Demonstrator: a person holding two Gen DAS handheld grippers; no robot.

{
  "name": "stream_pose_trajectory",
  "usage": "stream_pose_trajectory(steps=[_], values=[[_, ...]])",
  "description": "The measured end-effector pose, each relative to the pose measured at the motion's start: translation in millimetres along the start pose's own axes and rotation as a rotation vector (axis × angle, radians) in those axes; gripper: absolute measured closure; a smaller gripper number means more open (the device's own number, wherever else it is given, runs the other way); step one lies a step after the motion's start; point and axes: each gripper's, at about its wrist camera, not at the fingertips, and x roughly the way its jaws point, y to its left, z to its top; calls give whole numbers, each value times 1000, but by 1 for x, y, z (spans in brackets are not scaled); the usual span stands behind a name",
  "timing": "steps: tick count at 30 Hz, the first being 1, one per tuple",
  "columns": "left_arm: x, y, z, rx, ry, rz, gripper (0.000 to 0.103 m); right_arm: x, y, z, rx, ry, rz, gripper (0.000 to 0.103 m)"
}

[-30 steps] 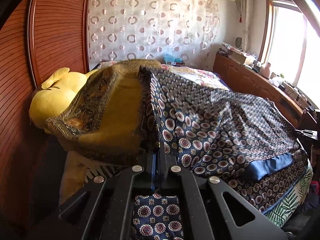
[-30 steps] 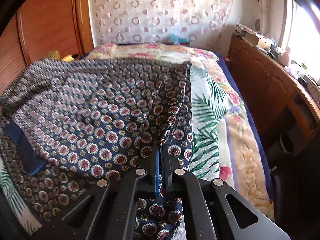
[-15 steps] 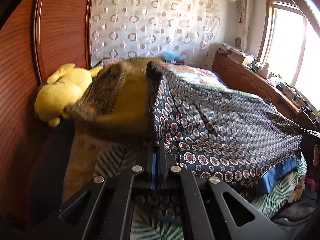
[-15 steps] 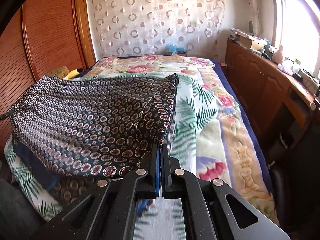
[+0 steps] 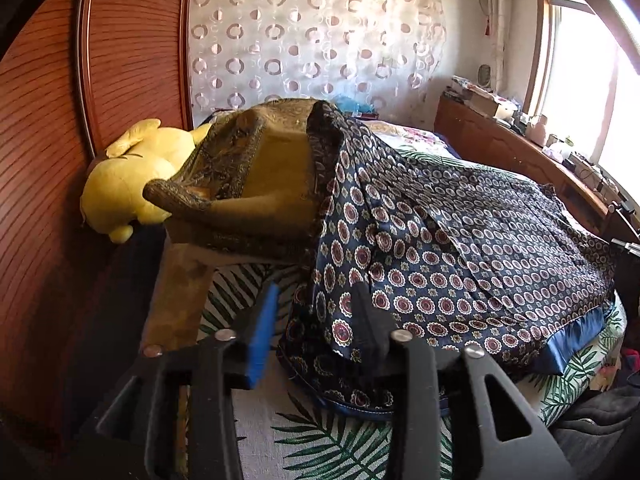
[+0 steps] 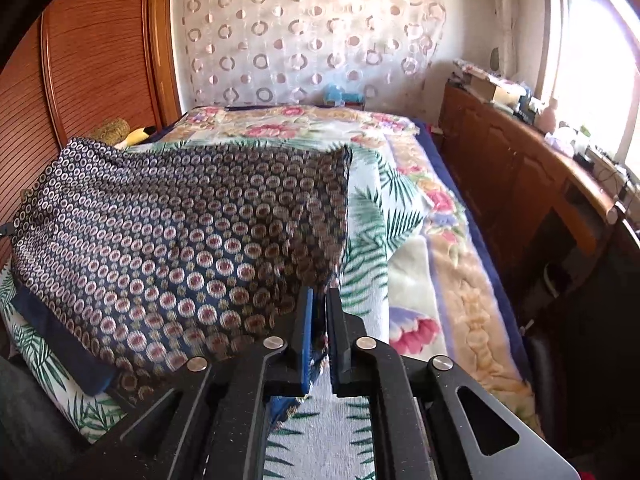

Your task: Fold small clothes

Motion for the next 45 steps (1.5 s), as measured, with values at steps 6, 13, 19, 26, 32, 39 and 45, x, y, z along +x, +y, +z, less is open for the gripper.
stream_pose_trajectory(steps=[6,13,19,26,32,39,45], values=[[1,-5,-4,18,0,12,24,-1,27,12,-38,-43,15,65],[6,-5,-8,16,14,32,24,18,72,20,-85,-34,91,58],[11,-3,-14,9,32,39,24,59,123,13,-145,60,153,58],[15,2,-18,-13,48,37,24,102,155,23,-193,84,191,58],[21,2,-30,-17,83,20,24,130,171,21,-188,103,172,57],[19,4,-33,-45,75,-14,25,128,162,21,-167,109,169,36],[23,5,-31,-68,82,-47,49,124,156,19,-152,114,157,28]])
